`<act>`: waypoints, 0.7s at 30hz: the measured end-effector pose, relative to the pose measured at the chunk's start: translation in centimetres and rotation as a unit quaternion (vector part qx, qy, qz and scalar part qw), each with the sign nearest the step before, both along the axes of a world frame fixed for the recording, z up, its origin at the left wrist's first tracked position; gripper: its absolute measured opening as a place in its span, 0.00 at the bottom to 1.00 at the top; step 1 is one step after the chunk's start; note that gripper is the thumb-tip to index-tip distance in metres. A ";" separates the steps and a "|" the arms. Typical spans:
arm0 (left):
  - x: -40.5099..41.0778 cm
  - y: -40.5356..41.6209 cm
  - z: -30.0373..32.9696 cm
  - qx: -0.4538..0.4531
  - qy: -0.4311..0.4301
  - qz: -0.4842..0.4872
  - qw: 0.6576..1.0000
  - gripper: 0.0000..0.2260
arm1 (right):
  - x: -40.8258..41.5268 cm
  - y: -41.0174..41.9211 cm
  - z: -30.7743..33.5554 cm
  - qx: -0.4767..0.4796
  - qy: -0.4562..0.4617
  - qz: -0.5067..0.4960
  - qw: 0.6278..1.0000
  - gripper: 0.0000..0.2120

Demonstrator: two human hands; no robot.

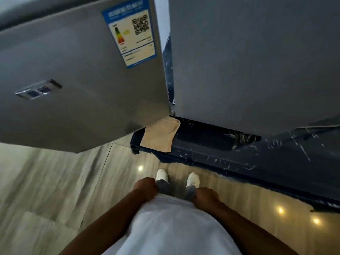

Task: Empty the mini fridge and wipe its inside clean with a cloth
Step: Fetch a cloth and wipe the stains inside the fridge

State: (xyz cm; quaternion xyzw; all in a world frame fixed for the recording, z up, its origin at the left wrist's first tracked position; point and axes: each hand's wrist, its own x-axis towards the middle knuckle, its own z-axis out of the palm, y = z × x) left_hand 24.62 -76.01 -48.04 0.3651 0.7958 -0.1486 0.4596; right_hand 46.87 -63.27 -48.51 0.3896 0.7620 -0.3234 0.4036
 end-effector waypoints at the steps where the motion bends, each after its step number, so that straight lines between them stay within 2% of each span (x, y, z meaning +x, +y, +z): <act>1: 0.0 -0.2 -0.1 -0.001 0.001 -0.001 1.000 0.16 | -0.3 0.1 0.0 0.000 0.001 0.003 1.000 0.17; 4: -0.3 -0.8 0.0 -0.005 0.005 -0.013 1.000 0.16 | -1.3 0.0 0.2 0.016 0.003 0.009 1.000 0.17; 6: -0.8 -1.0 0.4 0.021 0.021 -0.016 0.999 0.15 | -2.5 -0.3 0.9 0.054 0.036 0.010 0.998 0.16; 8: -1.8 -0.8 1.1 0.122 0.071 -0.003 0.990 0.12 | -4.1 -0.1 2.0 0.115 0.123 0.014 0.986 0.12; 10: -3.3 -0.2 2.1 0.252 0.135 0.013 0.958 0.07 | -6.4 0.5 3.3 0.190 0.225 0.016 0.956 0.10; 13: -5.8 1.4 3.2 0.348 0.171 0.006 0.922 0.12 | -10.6 1.8 4.8 0.276 0.332 0.021 0.902 0.15; 15: -7.1 2.8 3.8 0.363 0.166 -0.010 0.917 0.17 | -13.3 2.7 5.1 0.279 0.329 0.051 0.901 0.23; 17: -7.8 3.8 3.8 0.352 0.156 -0.038 0.922 0.22 | -15.2 3.3 4.7 0.258 0.281 0.100 0.919 0.28; 19: -8.3 4.2 3.4 0.319 0.140 -0.077 0.934 0.28 | -15.9 3.5 3.7 0.240 0.233 0.136 0.932 0.29; 21: -8.8 4.4 2.8 0.294 0.143 -0.104 0.939 0.27 | -15.8 3.2 2.8 0.241 0.213 0.145 0.936 0.29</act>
